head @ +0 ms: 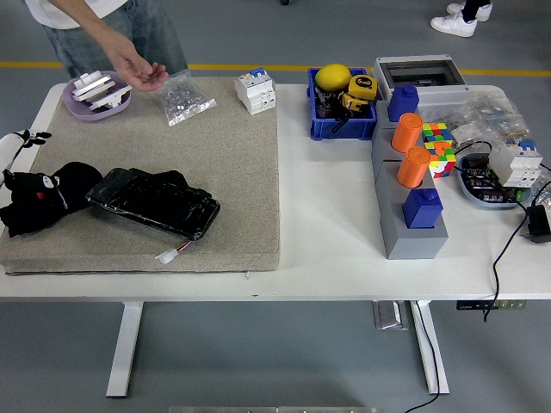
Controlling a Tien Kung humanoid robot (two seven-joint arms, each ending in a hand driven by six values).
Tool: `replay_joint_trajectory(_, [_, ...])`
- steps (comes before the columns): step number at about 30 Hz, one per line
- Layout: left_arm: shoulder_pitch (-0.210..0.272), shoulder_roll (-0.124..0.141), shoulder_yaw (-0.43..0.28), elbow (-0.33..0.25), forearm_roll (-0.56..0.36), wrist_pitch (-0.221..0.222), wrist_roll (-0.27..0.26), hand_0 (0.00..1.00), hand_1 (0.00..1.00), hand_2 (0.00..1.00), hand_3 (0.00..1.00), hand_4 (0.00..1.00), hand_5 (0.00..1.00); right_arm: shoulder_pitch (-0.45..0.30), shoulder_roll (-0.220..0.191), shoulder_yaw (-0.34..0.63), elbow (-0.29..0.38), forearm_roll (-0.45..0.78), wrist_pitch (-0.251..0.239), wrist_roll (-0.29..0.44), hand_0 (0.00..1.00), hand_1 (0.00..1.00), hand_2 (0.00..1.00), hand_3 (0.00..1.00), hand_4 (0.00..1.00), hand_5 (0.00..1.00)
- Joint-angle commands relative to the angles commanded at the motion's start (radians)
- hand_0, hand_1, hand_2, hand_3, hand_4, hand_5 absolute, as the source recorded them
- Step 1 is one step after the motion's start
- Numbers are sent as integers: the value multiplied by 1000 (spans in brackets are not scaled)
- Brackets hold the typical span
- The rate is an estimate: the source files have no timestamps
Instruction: Pick the rag up,wipe the panel,place it on the desk
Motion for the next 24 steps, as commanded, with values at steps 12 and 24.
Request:
replay_joint_trajectory(12, [-24,-17,59,61,-26,6,-1,881,913,893,848,863,160,3,-3,7,1,-8,-6,2,785,488,685,630,998,528])
replay_joint_trajectory(24, [-44,-32,122,123,-63,48,5,532,707,766,700,773,158,5,-6,14,6,-25,-16,6,786,488,685,629,998,525])
